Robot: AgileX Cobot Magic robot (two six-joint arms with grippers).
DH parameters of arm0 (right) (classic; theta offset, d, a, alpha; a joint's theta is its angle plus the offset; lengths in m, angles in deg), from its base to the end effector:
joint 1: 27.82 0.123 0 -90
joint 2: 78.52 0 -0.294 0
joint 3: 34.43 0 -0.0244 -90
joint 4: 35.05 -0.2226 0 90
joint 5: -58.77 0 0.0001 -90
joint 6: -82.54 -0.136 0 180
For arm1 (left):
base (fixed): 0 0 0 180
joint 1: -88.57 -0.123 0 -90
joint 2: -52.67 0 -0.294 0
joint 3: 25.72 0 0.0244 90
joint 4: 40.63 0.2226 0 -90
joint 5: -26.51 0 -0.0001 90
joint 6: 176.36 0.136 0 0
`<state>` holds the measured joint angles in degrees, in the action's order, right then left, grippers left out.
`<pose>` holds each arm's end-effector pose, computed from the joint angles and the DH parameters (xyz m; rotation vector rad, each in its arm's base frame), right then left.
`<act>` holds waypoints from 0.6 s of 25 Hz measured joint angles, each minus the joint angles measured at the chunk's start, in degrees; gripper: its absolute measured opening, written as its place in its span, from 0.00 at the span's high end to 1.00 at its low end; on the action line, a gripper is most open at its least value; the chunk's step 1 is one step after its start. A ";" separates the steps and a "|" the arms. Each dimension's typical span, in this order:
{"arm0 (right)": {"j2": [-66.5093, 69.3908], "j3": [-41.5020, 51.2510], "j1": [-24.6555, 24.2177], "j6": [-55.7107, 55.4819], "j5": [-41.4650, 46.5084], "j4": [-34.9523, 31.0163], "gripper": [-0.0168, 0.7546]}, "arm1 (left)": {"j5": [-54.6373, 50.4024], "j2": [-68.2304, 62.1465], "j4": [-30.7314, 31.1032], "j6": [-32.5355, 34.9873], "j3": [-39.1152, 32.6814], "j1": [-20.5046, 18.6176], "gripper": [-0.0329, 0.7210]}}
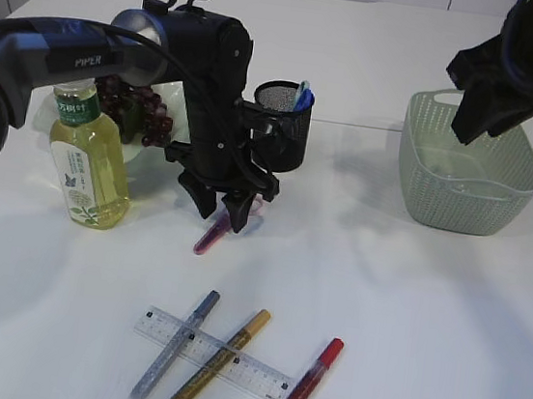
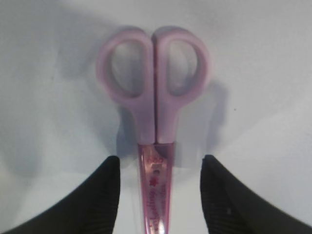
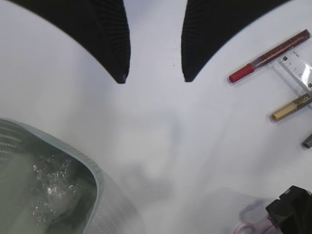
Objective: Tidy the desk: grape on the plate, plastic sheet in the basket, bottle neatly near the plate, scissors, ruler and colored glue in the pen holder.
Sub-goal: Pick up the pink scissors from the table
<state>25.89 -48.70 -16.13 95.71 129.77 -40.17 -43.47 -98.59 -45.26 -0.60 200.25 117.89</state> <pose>0.3303 0.0801 0.3034 -0.5840 2.7477 0.1195 0.4223 -0.2490 0.0941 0.6320 3.0157 -0.1505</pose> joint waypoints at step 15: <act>0.00 0.00 0.00 0.00 0.00 0.00 0.60 | 0.00 -0.55 -0.11 0.33 0.00 0.00 0.46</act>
<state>25.89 -48.70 -16.13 95.71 129.77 -40.17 -43.47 -99.15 -45.37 -0.28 200.25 117.89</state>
